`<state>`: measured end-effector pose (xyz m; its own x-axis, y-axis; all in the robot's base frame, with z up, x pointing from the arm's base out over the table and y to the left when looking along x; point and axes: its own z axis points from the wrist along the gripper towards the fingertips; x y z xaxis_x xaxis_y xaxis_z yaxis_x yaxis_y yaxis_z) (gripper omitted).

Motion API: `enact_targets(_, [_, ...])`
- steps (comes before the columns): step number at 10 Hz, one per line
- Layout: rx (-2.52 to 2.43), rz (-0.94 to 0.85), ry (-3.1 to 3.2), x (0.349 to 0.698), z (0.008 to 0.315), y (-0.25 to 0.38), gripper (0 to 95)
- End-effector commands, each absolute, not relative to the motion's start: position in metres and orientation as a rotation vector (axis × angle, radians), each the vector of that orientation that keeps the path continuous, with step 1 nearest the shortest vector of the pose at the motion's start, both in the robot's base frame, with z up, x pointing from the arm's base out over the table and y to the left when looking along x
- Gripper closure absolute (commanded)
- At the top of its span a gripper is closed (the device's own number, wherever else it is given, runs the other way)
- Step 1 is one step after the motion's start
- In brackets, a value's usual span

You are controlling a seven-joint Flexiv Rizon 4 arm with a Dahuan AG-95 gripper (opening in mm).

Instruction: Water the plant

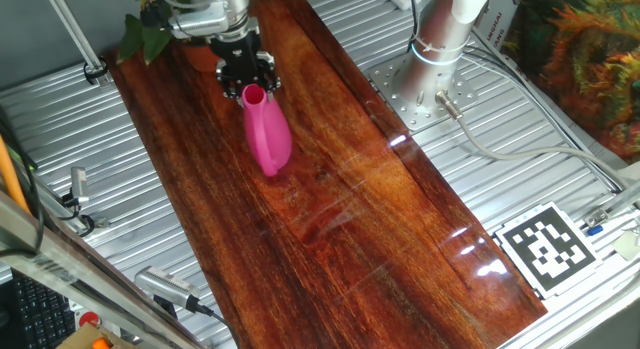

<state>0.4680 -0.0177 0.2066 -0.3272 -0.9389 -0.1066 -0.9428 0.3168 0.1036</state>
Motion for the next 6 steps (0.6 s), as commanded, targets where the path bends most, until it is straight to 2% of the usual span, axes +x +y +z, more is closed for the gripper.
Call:
enact_targets(1, [-1.784, 0.195, 2.520, 0.4668, 0.2239, -0.0200, 95.0])
enact_targets(2, [-1.779, 0.119, 2.459, 0.4668, 0.2220, -0.0196, 95.0])
enact_targets(3, [-1.787, 0.165, 2.496, 0.4665, 0.2180, -0.0185, 76.0])
enact_targets(4, [-1.788, 0.168, 2.486, 0.4665, 0.2177, -0.0184, 76.0])
enact_targets(5, [-1.795, 0.148, 2.472, 0.4668, 0.2177, -0.0185, 57.0])
enact_targets(6, [-1.798, 0.144, 2.469, 0.4669, 0.2177, -0.0185, 57.0])
